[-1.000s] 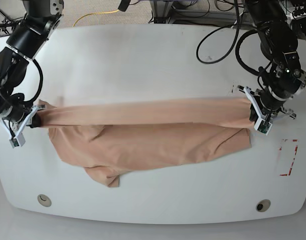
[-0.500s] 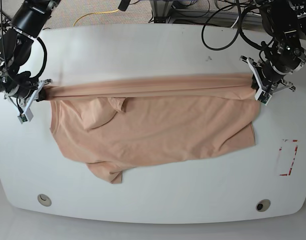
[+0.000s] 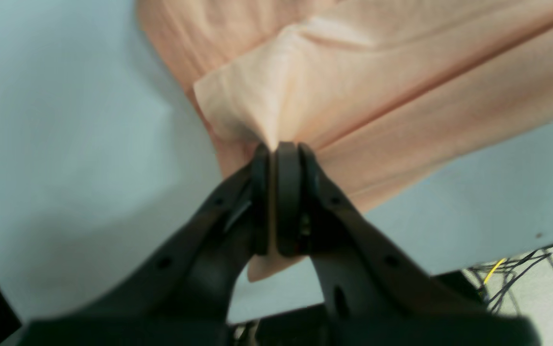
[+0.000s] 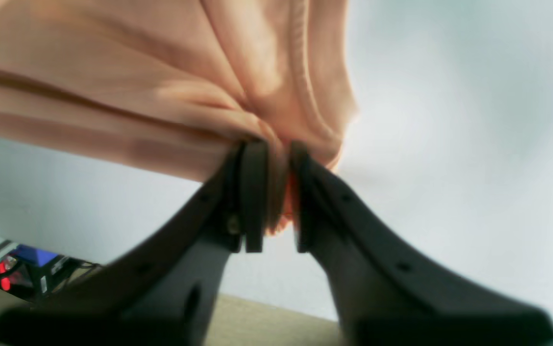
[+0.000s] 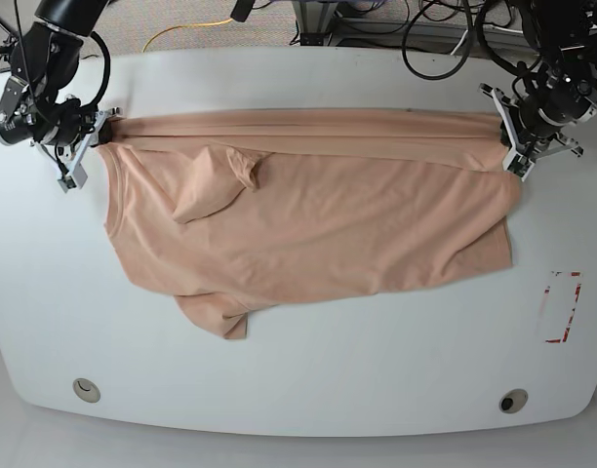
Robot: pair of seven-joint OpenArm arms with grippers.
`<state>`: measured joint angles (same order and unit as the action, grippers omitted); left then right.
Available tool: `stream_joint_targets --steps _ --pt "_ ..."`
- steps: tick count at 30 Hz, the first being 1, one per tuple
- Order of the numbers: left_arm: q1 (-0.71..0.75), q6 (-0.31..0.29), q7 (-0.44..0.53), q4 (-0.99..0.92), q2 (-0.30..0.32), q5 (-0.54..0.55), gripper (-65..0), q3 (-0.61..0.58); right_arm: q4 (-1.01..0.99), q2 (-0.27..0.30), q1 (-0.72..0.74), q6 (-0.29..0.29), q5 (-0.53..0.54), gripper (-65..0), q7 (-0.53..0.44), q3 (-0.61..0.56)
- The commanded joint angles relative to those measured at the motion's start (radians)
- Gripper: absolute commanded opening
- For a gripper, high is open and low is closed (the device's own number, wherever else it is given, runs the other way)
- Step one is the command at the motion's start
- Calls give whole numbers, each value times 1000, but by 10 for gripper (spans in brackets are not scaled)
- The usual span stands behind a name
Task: Fold the T-shirt properly
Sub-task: 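Lift the shirt with both grippers and drag it flat across the table, then lay the shirt down and open both grippers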
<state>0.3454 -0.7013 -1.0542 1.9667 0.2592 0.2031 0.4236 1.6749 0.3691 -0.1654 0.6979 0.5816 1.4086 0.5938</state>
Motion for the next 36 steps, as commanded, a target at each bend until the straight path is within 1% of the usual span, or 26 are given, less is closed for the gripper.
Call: stream_joint_targets --steps 1,2,3,5,7,8,9,10,11,12,14,16,18,20,22,25,28,29,32,33,36 --pt "7 3 5 15 33 -17 -567 7 80 18 -13 0 -7 -444 -12 10" --pt "19 3 5 15 41 -17 -514 7 112 15 -30 0 -7 -376 -12 10" --pt "24 3 5 15 42 -17 -467 7 132 3 -46 0 -7 -327 -12 10" --pt "27 3 4 15 50 -17 -372 7 170 -22 -62 0 -7 -247 -12 27" --pt "27 3 1 15 62 -12 -274 5 218 -49 -73 0 -7 -185 -12 76" --pt "28 3 -1 16 64 -11 -239 5 238 -69 -75 0 -5 -166 -12 96" --pt "30 3 -1 18 64 -11 -218 5 255 -83 -75 0 4 -159 -12 116" --pt "36 3 -1 21 64 -11 -210 7 265 -92 -75 0 18 -155 -12 130" --pt "47 3 -1 23 70 -9 -212 8 273 -98 -75 0 54 -154 -12 147" --pt "56 3 -1 24 79 -9 -218 10 275 -98 -78 0 100 -154 -12 160" --pt "60 3 -2 26 85 -8 -229 11 275 -98 -79 0 157 -154 -12 179" --pt "60 3 -2 26 84 -8 -249 42 273 -98 -79 0 237 -154 -12 200" --pt "57 3 -2 26 76 -8 -254 82 273 -98 -81 0 282 -154 -12 202" --pt "54 3 -2 26 39 -8 -258 99 271 -103 -79 0 303 -154 -12 202" --pt "30 3 -2 26 13 -9 -258 96 270 -111 -70 0 303 -155 -12 200" --pt "-12 3 -2 16 -14 -17 -260 96 270 -143 -50 0 300 -155 -12 179" --pt "-22 3 -1 9 -47 -17 -260 93 259 -164 -36 0 295 -165 -12 168" --pt "-24 3 -1 4 -56 -17 -260 79 250 -166 -26 0 291 -187 -12 165" --pt "-32 3 1 3 -57 -17 -260 30 212 -180 -20 0 272 -284 -12 142" --pt "-32 3 1 -8 -57 -17 -260 21 193 -180 -20 0 260 -328 -12 136" --pt "-36 3 4 -56 -59 -17 -260 10 150 -180 -1 0 225 -403 -12 110"
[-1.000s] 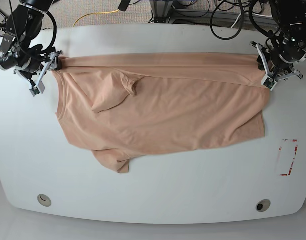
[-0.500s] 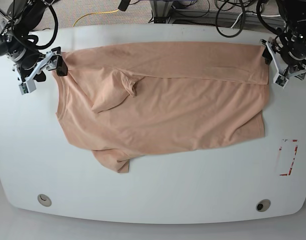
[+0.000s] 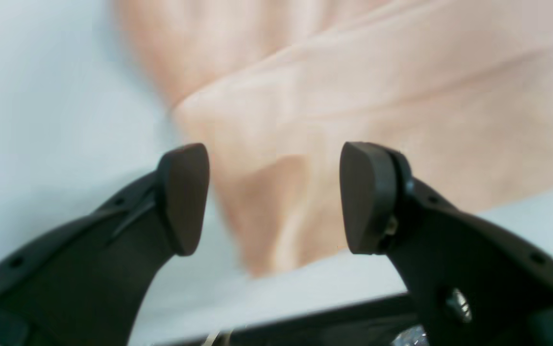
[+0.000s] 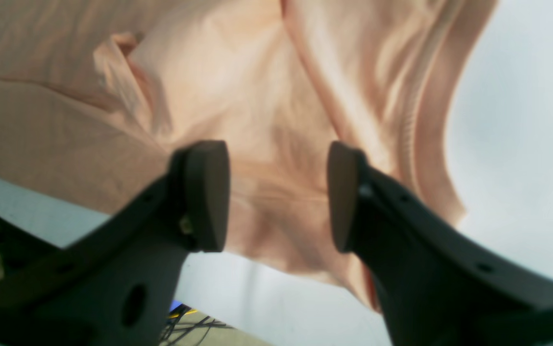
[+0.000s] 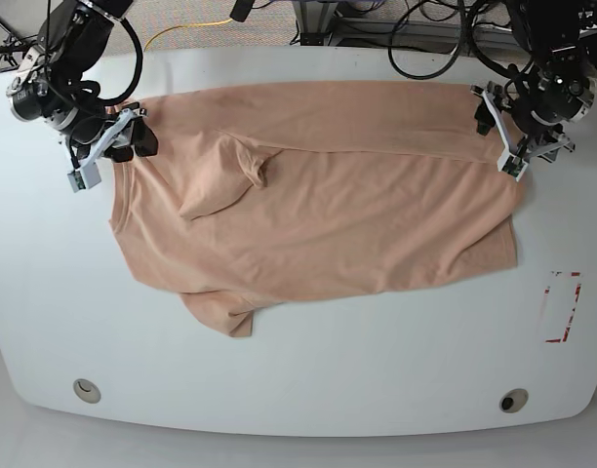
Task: Fold the T-shirt properly
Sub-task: 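Lay the shirt down and open both grippers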
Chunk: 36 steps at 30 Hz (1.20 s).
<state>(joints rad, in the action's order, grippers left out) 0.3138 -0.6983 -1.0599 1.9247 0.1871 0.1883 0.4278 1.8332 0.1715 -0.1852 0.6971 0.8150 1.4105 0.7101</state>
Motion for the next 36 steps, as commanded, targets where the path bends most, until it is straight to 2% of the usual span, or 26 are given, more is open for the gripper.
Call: stream_joint_targets --steps 1,6,9,11,14,21,28,34,36 --pt "-6 0 10 -29 13 -2 -260 -1 -17 16 26 1 -21 -420 -14 -16" --pt "-6 0 11 -107 28 -2 -260 -5 -56 23 2 1 -87 -434 -29 -31" --pt "-5 0 23 -147 47 -2 -260 -4 -106 52 -1 1 -112 -434 -46 -34" --pt "0 0 66 -169 48 -2 -260 -2 -143 70 -9 1 -118 -434 -47 -34" --pt "9 0 114 -195 71 -2 -260 -2 -185 104 -37 1 -116 -434 -63 -34" --pt "23 0 114 -201 81 -2 -260 -2 -148 185 -118 1 -76 -436 -64 -28" --pt "23 0 111 -190 101 1 -260 -7 -103 198 -138 1 -70 -436 -64 -17" --pt "25 0 91 -121 102 4 -260 -4 9 185 -135 1 -69 -434 -63 13" --pt "23 0 65 -95 104 4 -260 -2 29 162 -116 1 -69 -433 -63 13"
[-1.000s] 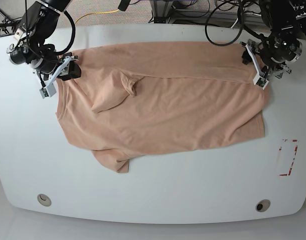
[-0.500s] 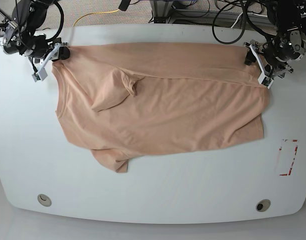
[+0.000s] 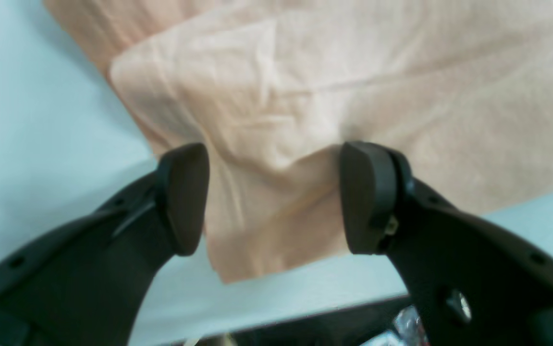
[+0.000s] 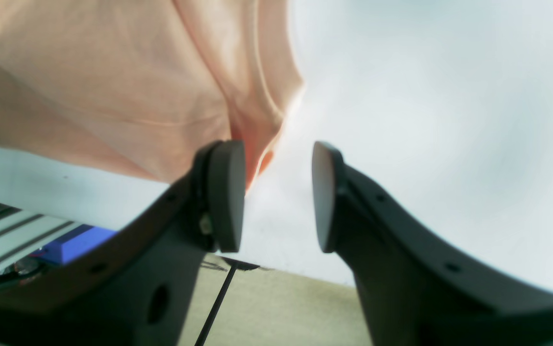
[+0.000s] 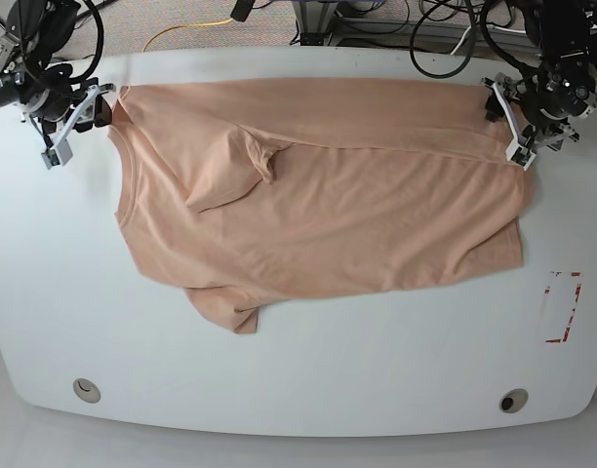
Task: Fold the T-shirt properly
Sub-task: 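Lay the shirt down and open both grippers, then move both grippers to the hem corners and grasp them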
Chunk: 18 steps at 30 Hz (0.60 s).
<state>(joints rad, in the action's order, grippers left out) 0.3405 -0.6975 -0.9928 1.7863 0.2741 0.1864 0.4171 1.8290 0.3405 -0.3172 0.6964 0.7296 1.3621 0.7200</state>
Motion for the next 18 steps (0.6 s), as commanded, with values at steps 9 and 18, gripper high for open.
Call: stream_joint_targets --steps 9,18 --pt "-7 -1 -18 99 1 5 -260 10 31 -88 88 2 15 -433 -13 -56" --pt "-10 -1 -16 53 -19 0 -260 9 4 -186 99 2 -9 -434 -13 -124"
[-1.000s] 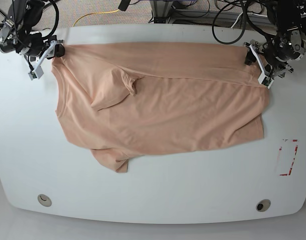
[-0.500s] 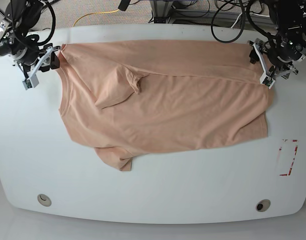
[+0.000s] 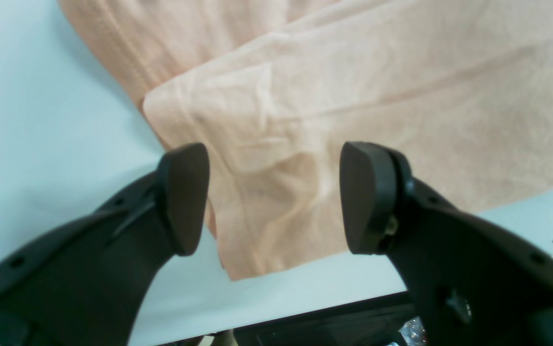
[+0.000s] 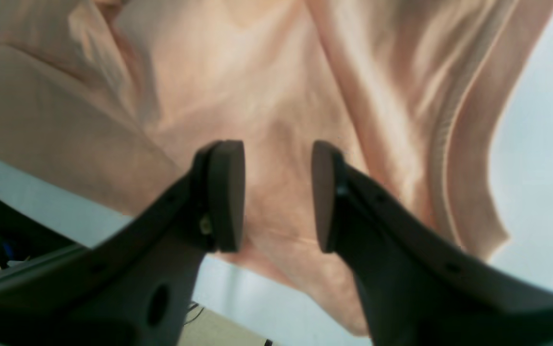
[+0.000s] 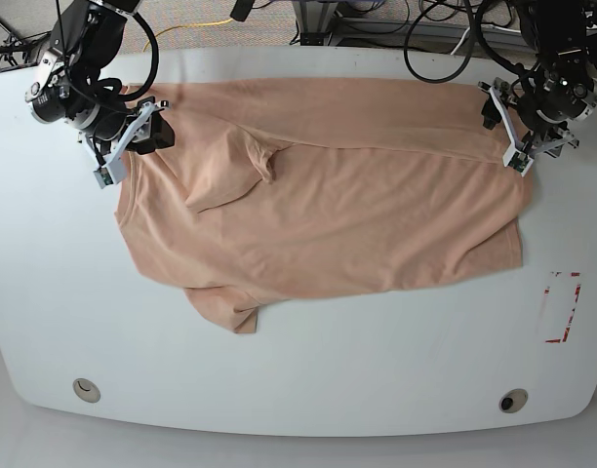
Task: Fold the T-shirt properly
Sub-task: 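Move both grippers to the hem corners and grasp them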
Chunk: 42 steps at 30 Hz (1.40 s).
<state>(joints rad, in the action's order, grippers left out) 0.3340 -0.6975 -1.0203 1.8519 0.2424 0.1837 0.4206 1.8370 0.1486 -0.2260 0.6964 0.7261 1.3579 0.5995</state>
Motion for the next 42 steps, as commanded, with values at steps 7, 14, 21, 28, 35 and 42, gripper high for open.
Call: stream_joint_targets --steps 7,14,21,28,35,42 --pt "4 -1 13 -84 15 3 -260 5 -59 3 3 2 -86 -434 -15 -19" --pt "66 -1 11 -74 18 4 -260 7 -61 9 -51 2 -89 -434 -15 -19" --pt "158 -1 11 -28 18 6 -260 7 8 33 -125 2 -89 -436 -15 -19" --pt "175 -1 7 9 19 7 -260 24 128 36 -166 2 -87 -434 -15 -11" --pt "147 -1 -33 110 21 9 -260 79 155 36 -91 2 -89 -431 -11 -11" --pt "60 -1 -33 127 21 7 -260 128 117 36 63 2 -98 -195 -10 -11"
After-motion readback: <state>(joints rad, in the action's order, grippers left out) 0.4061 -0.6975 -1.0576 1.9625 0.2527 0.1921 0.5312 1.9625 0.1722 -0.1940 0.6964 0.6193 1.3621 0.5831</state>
